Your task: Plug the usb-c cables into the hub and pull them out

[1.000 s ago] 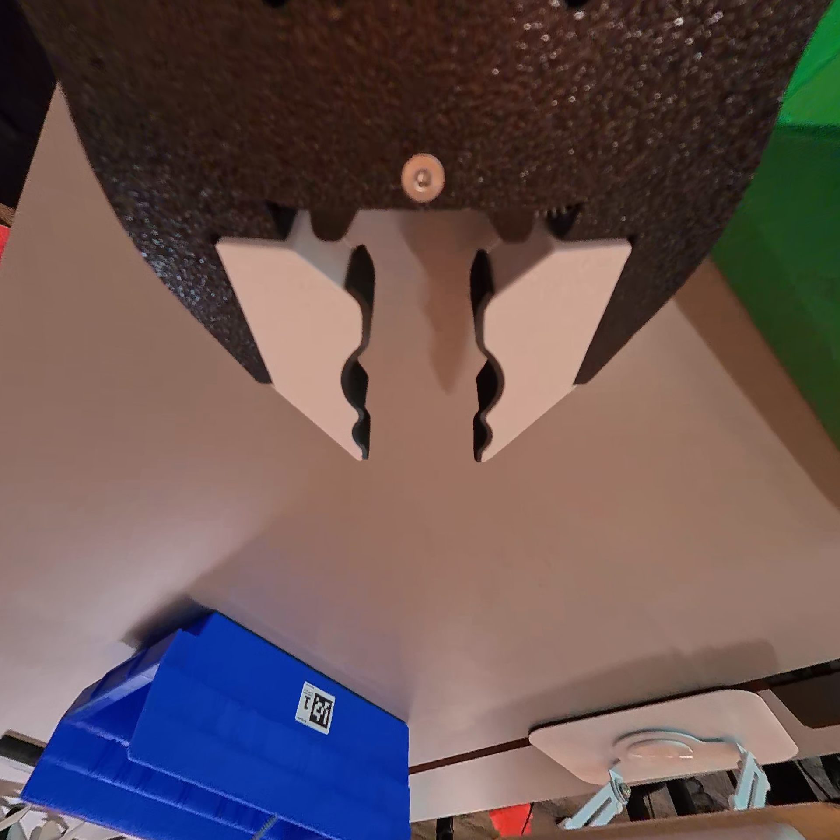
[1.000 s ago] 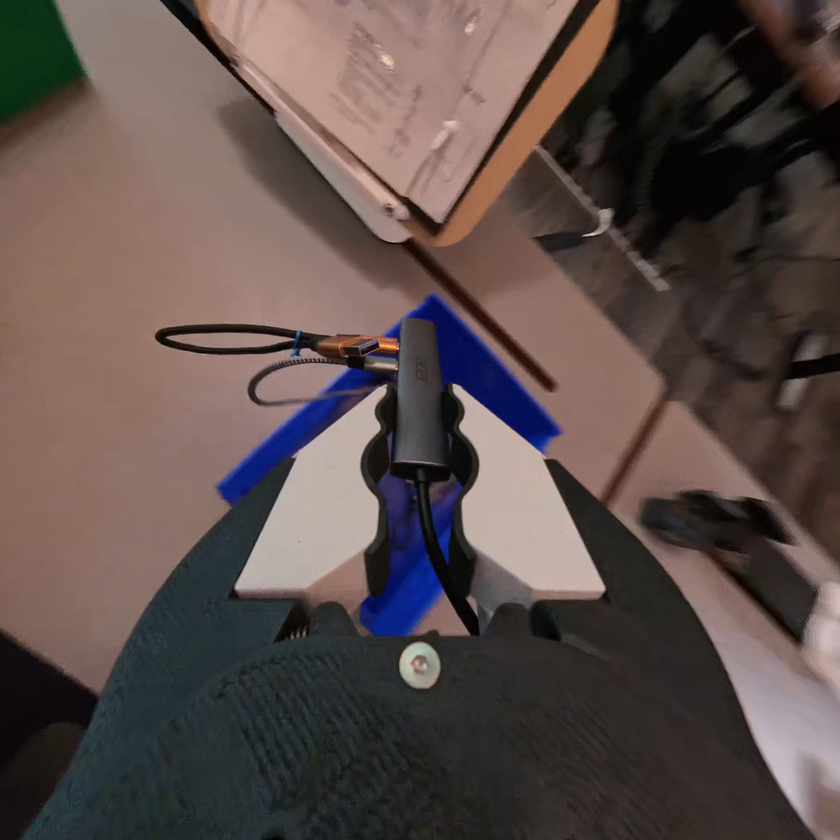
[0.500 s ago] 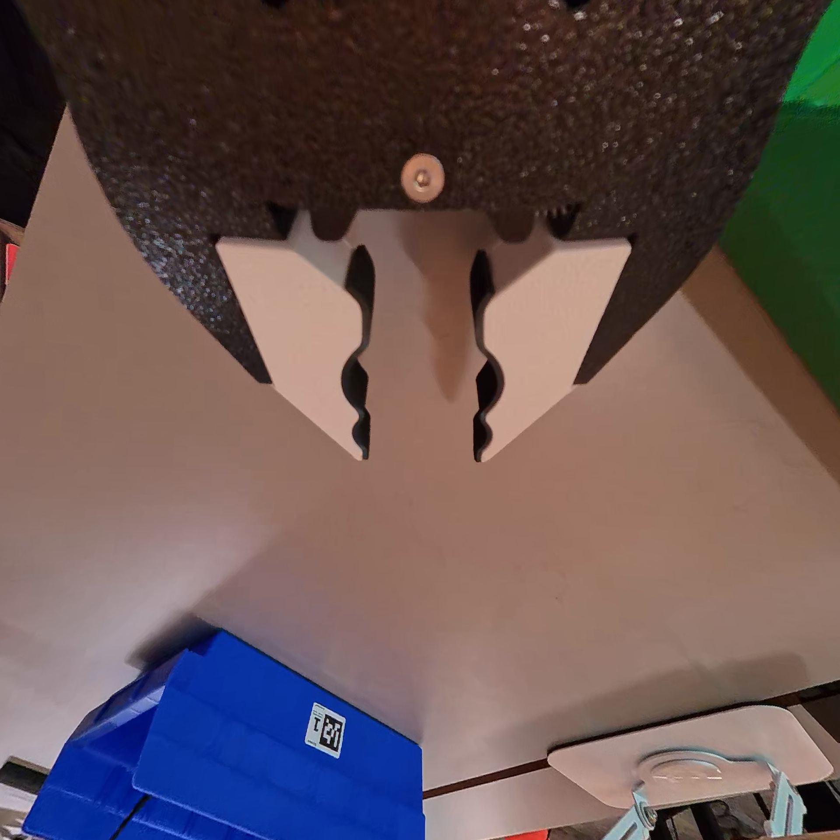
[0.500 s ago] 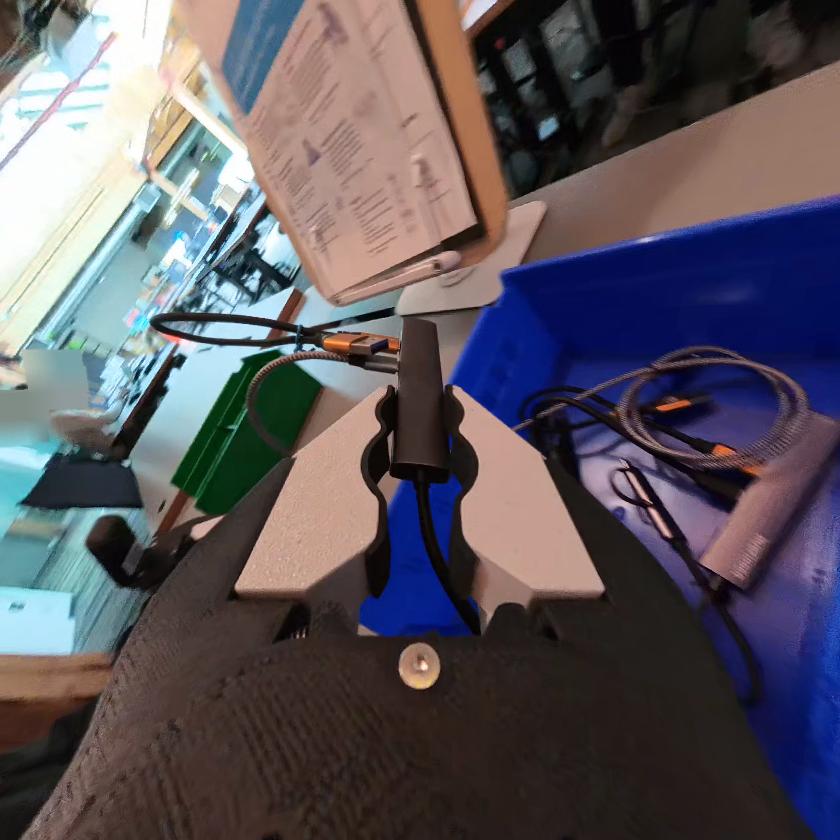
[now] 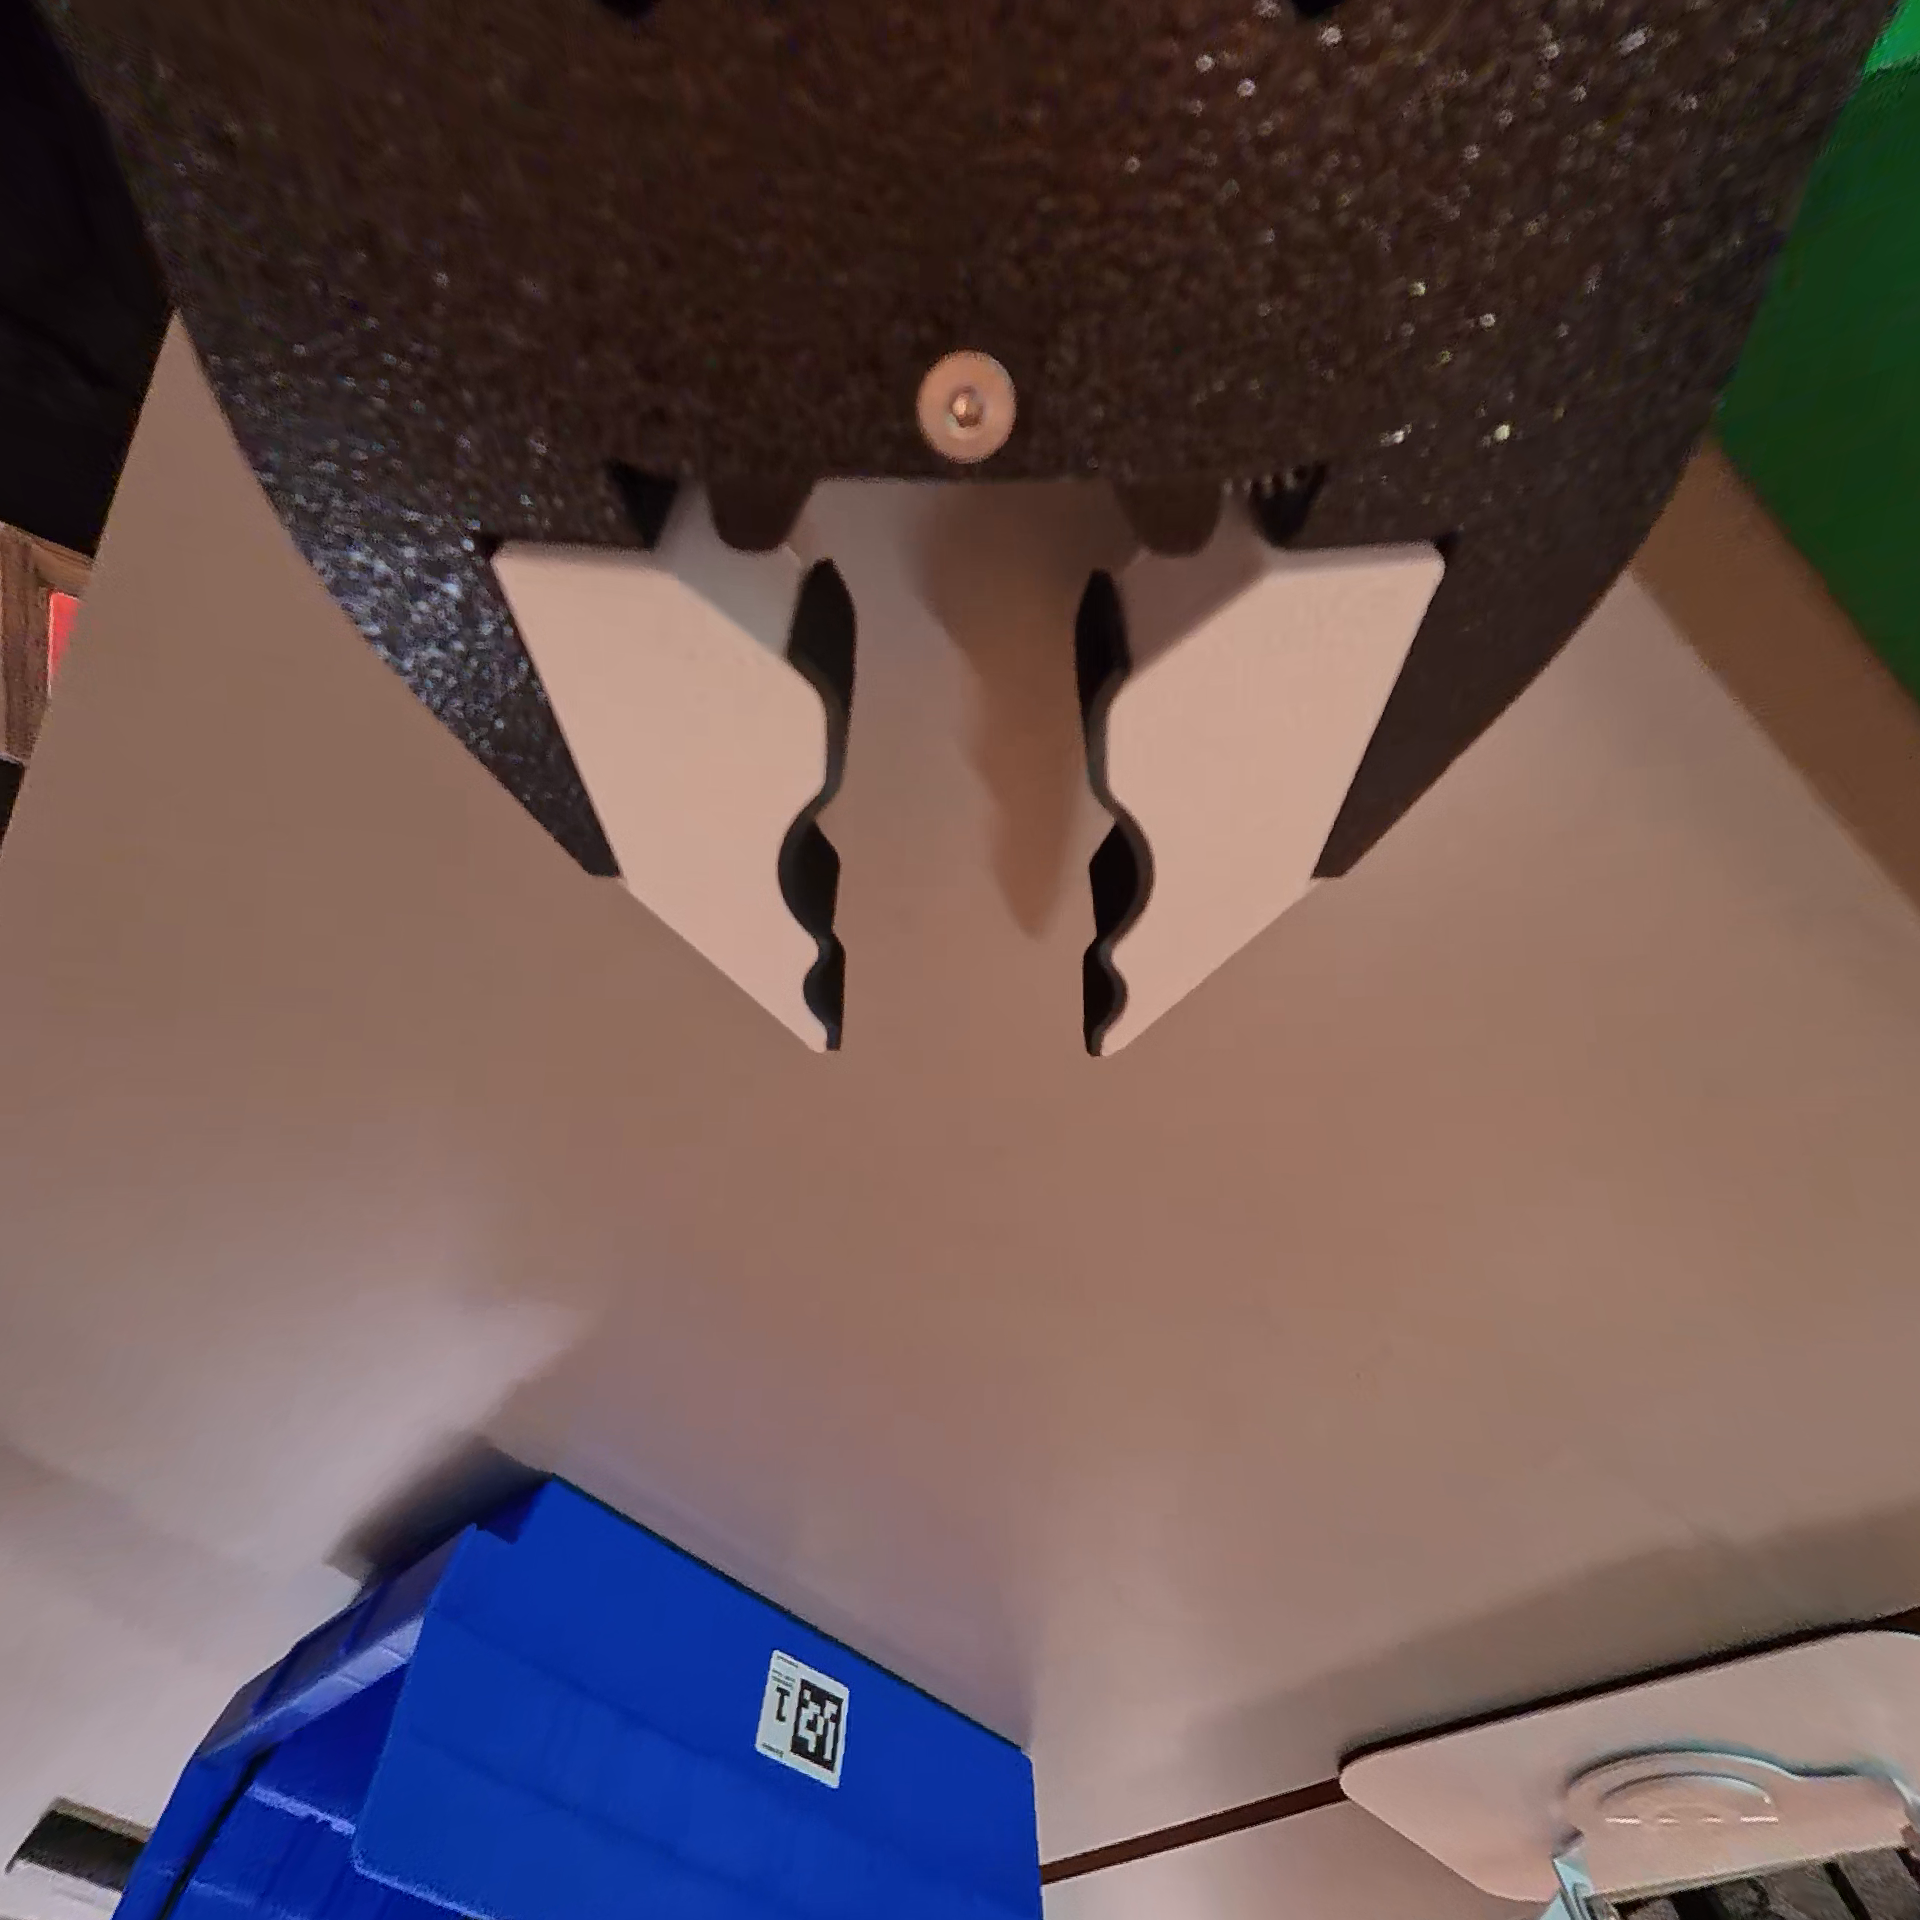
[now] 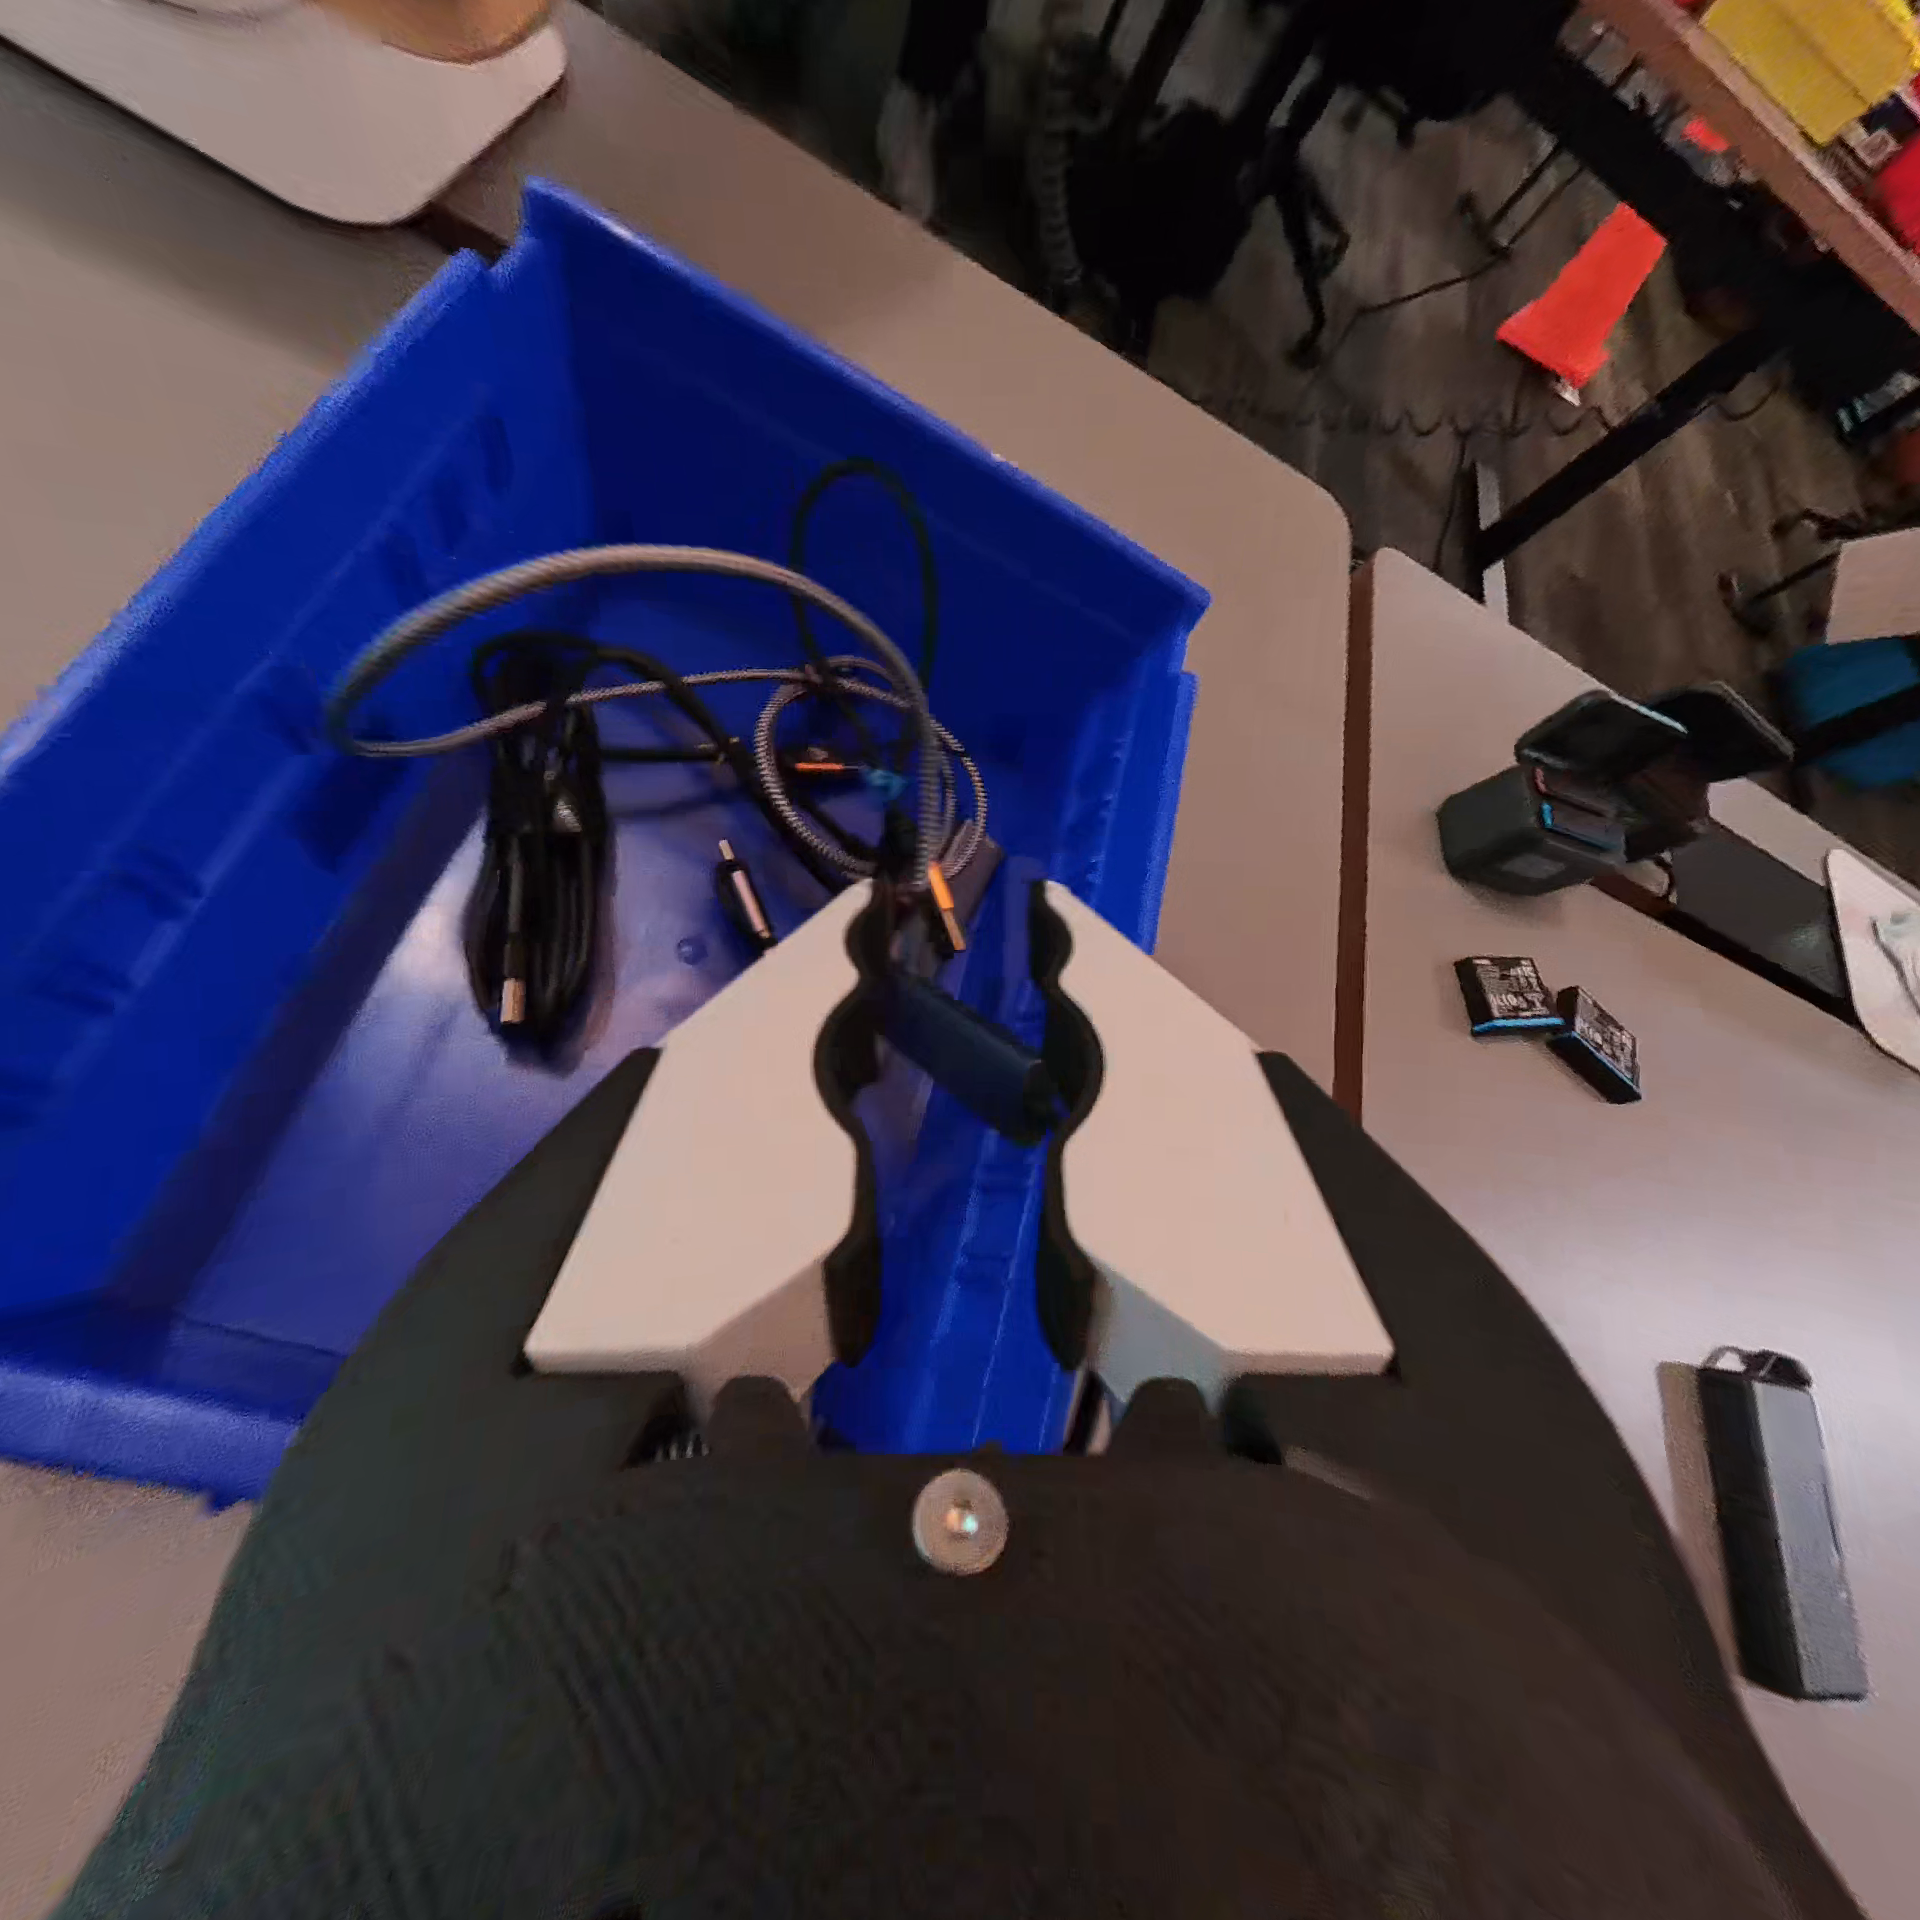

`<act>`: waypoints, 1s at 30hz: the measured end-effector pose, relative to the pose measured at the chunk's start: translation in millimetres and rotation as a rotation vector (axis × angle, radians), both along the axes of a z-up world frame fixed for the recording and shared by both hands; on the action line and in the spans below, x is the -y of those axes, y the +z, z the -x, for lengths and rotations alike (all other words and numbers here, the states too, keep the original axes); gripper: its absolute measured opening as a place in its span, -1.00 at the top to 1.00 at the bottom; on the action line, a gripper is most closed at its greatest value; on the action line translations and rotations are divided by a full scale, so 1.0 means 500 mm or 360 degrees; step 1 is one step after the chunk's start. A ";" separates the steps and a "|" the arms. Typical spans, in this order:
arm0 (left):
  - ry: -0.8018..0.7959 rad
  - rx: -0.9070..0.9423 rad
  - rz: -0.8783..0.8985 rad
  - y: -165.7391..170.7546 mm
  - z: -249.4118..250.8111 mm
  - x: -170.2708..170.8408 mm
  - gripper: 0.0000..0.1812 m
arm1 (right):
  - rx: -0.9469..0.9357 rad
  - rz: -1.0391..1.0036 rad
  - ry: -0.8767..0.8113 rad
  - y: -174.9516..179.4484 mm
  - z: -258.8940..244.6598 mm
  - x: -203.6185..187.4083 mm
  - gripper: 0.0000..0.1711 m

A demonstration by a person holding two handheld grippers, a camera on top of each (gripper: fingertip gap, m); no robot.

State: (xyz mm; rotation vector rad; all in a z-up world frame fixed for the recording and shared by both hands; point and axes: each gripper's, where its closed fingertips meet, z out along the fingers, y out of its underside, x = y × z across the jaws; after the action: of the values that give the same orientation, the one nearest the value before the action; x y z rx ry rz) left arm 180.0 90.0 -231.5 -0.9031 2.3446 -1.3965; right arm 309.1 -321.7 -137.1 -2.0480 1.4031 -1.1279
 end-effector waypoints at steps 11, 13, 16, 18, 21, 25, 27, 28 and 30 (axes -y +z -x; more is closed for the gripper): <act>0.0026 0.0271 0.0014 0.048 0.027 0.088 0.21 | 0.0372 -0.0334 -0.0008 -0.013 0.259 -0.056 -0.02; 0.0052 0.0379 0.0006 0.069 0.019 0.142 0.10 | 0.0400 -0.0360 -0.0091 -0.042 0.288 -0.034 -0.09; -0.0007 0.0530 0.0092 0.125 0.011 0.276 0.03 | 0.0339 -0.0331 -0.0231 -0.046 0.311 0.012 -0.22; 0.0033 0.0573 0.0163 0.155 -0.004 0.361 0.01 | 0.0470 -0.0367 -0.0254 -0.019 0.322 0.022 -0.23; 0.0073 0.0577 0.0253 0.169 -0.027 0.483 -0.13 | 0.0546 -0.0504 -0.0200 0.001 0.330 0.012 -0.24; 0.0223 0.0464 0.0164 0.122 -0.084 0.576 -0.23 | 0.0584 -0.0499 -0.0192 0.018 0.338 0.017 -0.24; 0.0371 0.0371 0.0137 0.098 -0.116 0.581 -0.13 | 0.0592 -0.0527 -0.0160 0.023 0.340 0.007 -0.24; 0.0392 0.0373 0.0154 0.097 -0.127 0.587 -0.10 | 0.0603 -0.0542 -0.0151 0.027 0.340 0.004 -0.24; 0.0416 0.0385 0.0096 0.083 -0.148 0.592 0.01 | 0.0618 -0.0554 -0.0130 0.033 0.338 -0.004 -0.21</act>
State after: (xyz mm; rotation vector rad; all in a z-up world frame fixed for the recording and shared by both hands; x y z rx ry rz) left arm 254.1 -205.9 -190.2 -0.9576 1.9408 -1.3884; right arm 140.0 -319.6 -120.5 -1.4535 1.3772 -1.1441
